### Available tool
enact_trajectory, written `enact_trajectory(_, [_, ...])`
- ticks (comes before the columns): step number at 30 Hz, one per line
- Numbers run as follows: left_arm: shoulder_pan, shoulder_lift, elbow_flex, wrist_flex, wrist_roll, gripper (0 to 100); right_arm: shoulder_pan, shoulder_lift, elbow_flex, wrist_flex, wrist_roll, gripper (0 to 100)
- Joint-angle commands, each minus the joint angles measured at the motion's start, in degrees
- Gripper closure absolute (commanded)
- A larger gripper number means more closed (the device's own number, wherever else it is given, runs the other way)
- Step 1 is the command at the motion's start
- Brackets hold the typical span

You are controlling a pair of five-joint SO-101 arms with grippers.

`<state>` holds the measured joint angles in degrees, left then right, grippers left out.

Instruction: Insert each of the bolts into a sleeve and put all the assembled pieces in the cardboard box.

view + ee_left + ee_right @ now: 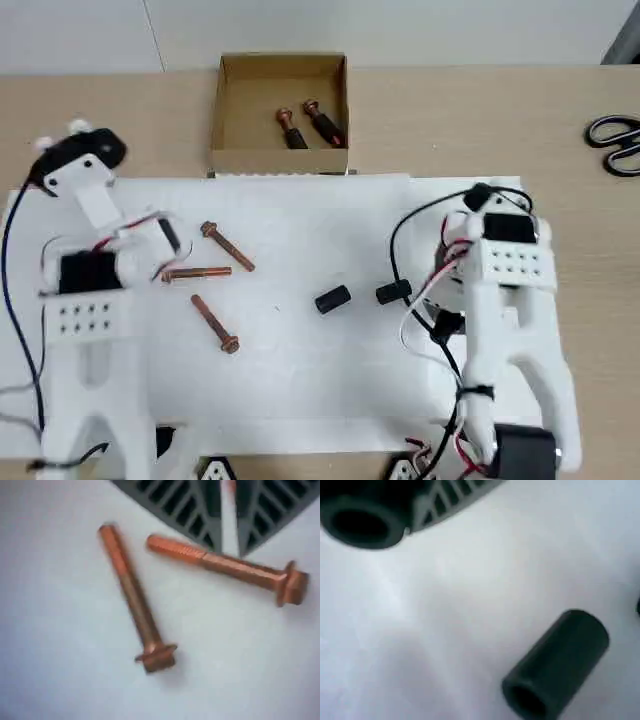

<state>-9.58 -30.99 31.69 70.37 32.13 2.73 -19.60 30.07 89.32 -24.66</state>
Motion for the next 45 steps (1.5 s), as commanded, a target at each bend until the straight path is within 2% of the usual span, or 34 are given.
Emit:
enact_trajectory(1, [1.8, 5.3, -4.3, -4.7, 7.4, 99, 2.4, -5.8, 3.1, -2.5, 0.4, 99.6])
enact_trajectory(6, [6.8, 12.6, -9.3, -5.3, 11.6, 99, 5.1, -9.9, 8.5, -4.8, 0.4, 99.6])
enact_trajectory(10, [8.7, 19.0, -12.8, -5.3, 12.3, 99, 6.5, -11.6, 9.8, -4.9, 0.4, 99.6])
enact_trajectory(13, [8.4, 24.2, -15.2, -5.3, 13.5, 98, 7.2, -12.1, 9.8, -4.9, 0.6, 99.6])
enact_trajectory(20, [8.7, 31.3, -17.2, -5.0, 15.4, 89, 7.5, -12.1, 9.8, -4.9, 3.7, 99.6])
enact_trajectory(36, [8.5, 40.4, -17.2, -11.1, 15.5, 89, 7.5, -12.1, 9.8, -5.0, 3.7, 99.6])
enact_trajectory(45, [8.4, 45.7, -20.0, -11.8, 15.5, 89, 7.5, -12.1, 9.8, -4.9, 3.7, 99.6])
